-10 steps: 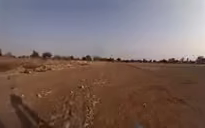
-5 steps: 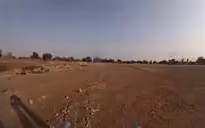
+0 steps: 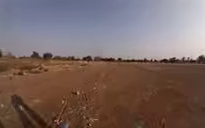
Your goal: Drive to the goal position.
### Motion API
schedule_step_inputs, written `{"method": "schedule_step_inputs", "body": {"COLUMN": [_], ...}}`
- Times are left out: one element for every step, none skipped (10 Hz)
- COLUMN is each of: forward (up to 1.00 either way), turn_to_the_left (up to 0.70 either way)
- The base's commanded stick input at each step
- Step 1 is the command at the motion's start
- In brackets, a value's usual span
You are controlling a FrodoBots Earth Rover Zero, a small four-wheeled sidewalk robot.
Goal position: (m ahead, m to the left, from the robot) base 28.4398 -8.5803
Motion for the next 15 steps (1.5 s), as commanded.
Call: {"method": "schedule_step_inputs", "body": {"forward": [0.50,0.50,0.50,0.50,0.50,0.50,0.50,0.50,0.50,0.50,0.50,0.50,0.50,0.50,0.50], "turn_to_the_left": [0.00,0.00,0.00,0.00,0.00,0.00,0.00,0.00,0.00,0.00,0.00,0.00,0.00,0.00,0.00]}}
